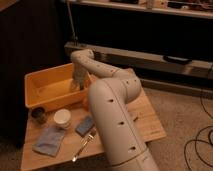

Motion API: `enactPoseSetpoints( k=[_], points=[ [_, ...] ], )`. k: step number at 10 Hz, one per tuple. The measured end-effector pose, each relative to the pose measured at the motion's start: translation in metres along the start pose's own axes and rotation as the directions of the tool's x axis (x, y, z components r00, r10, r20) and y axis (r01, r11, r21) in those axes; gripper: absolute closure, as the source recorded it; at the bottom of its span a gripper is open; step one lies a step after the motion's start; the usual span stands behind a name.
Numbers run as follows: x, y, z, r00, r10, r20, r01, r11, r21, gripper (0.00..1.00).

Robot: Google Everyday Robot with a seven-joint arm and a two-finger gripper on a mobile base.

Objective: Place pepper in plastic cup

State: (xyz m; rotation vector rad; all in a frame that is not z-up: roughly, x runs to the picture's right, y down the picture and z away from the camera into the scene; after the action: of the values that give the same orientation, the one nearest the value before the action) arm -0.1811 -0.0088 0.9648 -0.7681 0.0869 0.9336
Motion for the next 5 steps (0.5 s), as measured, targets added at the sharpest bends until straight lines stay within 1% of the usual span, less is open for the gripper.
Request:
enactPoseSetpoints(
  k=[2, 5],
  points=[
    [0.001, -0.0028, 0.0083, 1.0, 0.01, 0.002, -0.01, 1.0, -0.009, 0.34],
    [0.002, -0.0051, 0.0107, 1.0, 0.017, 0.007, -0.017, 1.0, -0.016, 0.34]
  ],
)
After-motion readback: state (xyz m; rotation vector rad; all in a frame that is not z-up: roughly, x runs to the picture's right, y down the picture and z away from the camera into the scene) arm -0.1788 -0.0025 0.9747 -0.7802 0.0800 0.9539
